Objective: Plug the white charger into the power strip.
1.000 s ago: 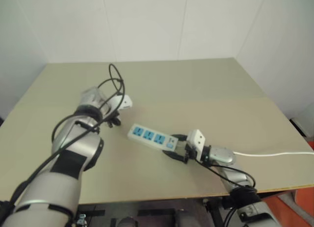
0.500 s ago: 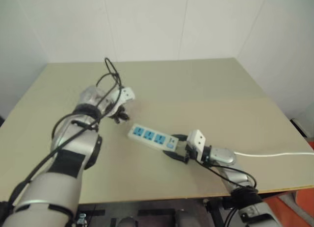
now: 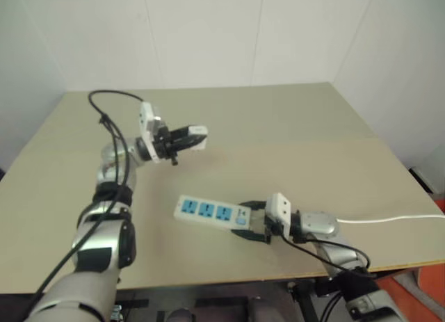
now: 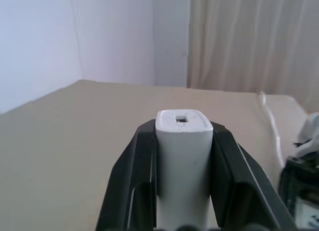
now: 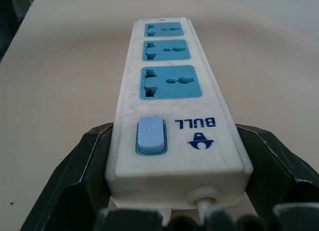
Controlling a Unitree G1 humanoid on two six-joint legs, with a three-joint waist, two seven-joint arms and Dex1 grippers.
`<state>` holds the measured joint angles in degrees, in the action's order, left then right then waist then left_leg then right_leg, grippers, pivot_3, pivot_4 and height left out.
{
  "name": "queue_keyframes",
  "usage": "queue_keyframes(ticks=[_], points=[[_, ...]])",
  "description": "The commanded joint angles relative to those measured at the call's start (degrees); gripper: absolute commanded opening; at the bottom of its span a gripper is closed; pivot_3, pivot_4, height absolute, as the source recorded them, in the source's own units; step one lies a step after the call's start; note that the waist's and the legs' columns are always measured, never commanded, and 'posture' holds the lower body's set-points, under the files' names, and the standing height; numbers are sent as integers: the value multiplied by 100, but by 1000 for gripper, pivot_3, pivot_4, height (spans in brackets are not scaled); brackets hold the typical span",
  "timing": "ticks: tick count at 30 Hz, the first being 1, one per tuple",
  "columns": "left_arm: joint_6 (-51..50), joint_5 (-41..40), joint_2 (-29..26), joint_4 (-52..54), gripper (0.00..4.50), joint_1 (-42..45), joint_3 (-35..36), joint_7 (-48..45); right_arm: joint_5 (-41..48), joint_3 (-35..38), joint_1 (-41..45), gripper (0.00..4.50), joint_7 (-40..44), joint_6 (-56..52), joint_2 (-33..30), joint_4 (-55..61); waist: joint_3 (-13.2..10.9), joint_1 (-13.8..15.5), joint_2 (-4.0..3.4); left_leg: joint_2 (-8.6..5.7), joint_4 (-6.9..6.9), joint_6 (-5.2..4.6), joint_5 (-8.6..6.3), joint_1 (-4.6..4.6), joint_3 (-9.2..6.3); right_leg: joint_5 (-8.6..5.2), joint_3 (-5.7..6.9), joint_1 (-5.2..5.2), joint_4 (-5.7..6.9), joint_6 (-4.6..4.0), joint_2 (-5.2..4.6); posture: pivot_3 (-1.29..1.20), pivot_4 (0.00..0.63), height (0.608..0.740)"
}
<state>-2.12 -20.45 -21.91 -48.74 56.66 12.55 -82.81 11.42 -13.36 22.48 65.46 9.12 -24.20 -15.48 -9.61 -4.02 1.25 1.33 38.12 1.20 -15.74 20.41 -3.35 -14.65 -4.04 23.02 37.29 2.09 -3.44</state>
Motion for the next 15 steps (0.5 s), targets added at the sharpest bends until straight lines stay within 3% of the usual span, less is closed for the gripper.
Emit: queue_keyframes(ticks=[1, 10, 15], points=[[-625, -567, 163, 923, 1009, -258, -19, -209, -261, -279, 359, 3418, 407, 263, 25, -631, 1, -8, 1, 0, 0, 0, 0, -4, 1, 0, -1, -2, -2, 0, 0, 0, 150, 740], [-2229, -1255, 181, 2012, 1009, -801, -224, -183, -239, -291, 1238, 3418, 1182, 365, 81, -1850, 4, -28, 0, 7, 3, 0, 0, -15, -1, 1, -2, -5, 15, -1, 8, 0, 150, 740], [-2321, -1310, 308, 2372, 1009, -1161, -266, 113, -323, -270, 1310, 3418, 1169, 536, 157, -2135, 8, -4, 0, 8, 4, 0, 0, -23, -3, 1, 0, -22, 15, -1, 5, 0, 150, 740]])
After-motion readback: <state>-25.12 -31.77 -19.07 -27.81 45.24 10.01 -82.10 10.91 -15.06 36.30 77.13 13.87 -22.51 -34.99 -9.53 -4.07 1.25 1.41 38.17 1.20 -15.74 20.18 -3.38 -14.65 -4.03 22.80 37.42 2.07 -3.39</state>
